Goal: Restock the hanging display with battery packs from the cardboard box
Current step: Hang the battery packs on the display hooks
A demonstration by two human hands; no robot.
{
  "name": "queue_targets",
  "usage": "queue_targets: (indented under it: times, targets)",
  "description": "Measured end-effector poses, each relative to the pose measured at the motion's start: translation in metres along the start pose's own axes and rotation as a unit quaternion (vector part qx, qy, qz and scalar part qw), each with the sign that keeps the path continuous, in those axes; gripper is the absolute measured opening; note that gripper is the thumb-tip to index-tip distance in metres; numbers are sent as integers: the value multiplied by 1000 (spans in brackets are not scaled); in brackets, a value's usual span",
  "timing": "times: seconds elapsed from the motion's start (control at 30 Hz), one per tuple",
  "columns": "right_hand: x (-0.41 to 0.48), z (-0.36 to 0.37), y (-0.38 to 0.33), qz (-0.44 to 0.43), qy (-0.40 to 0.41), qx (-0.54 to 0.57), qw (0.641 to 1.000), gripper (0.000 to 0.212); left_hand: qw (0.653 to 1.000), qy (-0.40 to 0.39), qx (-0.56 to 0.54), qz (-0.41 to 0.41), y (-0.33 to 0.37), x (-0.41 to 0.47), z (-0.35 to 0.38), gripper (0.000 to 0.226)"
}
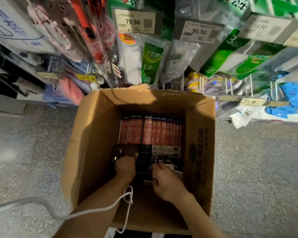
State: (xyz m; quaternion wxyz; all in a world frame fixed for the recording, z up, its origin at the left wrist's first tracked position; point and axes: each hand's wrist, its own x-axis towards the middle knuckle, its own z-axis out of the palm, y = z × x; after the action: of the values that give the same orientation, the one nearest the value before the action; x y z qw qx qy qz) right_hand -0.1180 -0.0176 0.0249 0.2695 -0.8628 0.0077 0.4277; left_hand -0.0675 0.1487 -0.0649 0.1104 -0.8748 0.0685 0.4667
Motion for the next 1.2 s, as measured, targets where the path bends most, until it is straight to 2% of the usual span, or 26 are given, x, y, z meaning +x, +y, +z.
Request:
queue_targets:
  times: [0.13,0.33,0.67,0.87,0.93,1.1,1.2]
  targets:
    - [0,5,5,-6,-9,11,1000,49,996,-1,91,5,3,-1,-4,26]
    - [-2,9,7,-15,-25,34,999,44,993,19,113,17,3,-3,-6,24]
    - [-12,1,11,-28,-7,76,997,42,1000,19,9,-1,2,9,-11,27]
    - [-28,-5,8,-27,10,104,994,35,996,33,-74,-24,-21,-23,-31,23]
    - [-35,-7,4,-33,16,115,993,29,994,52,-89,-29,-27,-42,-47,26]
    - [-59,-18,-7,-20,53,204,977,33,981,151,-116,-28,-40,-114,-88,24]
    - [-79,-37,-15,-25,86,345,934,42,958,244,-148,1,-52,-171,-109,21]
